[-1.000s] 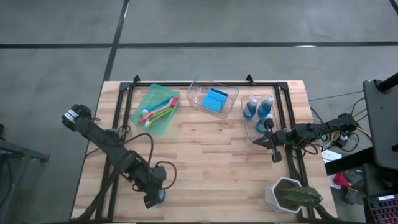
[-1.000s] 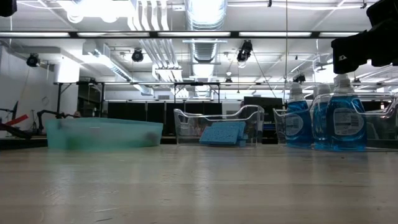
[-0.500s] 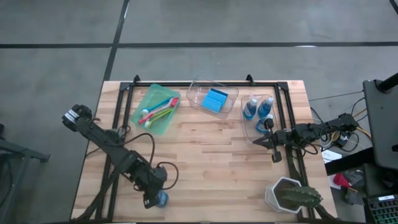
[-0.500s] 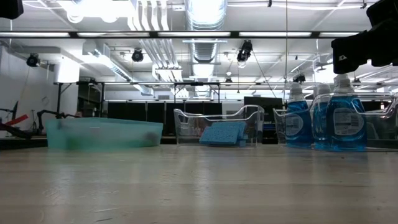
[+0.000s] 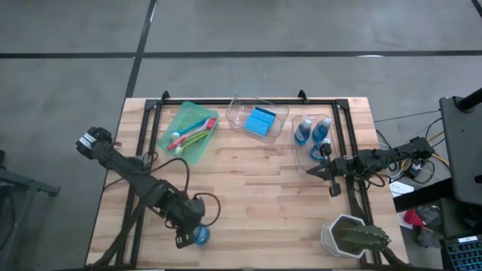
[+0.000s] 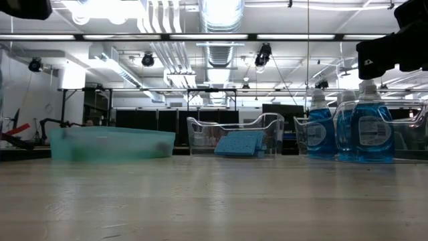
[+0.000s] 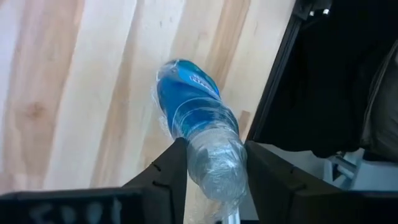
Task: Pick & Place Kitchen Sink Supplies
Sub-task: Put the blue dishwashing liquid bottle into the right transparent bin
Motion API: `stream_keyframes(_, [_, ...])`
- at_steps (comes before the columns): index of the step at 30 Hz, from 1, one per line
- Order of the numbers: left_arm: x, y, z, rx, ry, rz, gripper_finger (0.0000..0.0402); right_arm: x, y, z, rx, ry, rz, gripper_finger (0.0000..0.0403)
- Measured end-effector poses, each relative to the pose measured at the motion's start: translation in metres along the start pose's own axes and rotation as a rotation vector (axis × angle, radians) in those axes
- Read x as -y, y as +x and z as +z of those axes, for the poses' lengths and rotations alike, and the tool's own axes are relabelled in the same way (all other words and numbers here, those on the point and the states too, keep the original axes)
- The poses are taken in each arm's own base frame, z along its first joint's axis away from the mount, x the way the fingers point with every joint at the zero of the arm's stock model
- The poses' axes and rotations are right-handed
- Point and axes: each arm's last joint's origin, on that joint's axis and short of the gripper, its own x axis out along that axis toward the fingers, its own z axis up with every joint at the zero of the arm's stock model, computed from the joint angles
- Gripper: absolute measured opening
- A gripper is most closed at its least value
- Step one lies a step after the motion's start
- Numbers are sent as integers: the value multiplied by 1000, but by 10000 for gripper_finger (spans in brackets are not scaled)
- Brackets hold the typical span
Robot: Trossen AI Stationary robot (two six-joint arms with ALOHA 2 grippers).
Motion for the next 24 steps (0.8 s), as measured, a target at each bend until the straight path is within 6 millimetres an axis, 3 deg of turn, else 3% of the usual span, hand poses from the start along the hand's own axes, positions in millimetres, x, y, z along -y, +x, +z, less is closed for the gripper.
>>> stream_keyframes(13, [-19, -23, 34, 72, 89, 30, 130, 0, 0, 0, 0, 0, 0, 8])
stream_keyframes(24, [-32, -59, 71, 226, 264, 33, 130, 0, 0, 0, 0, 0, 0, 8])
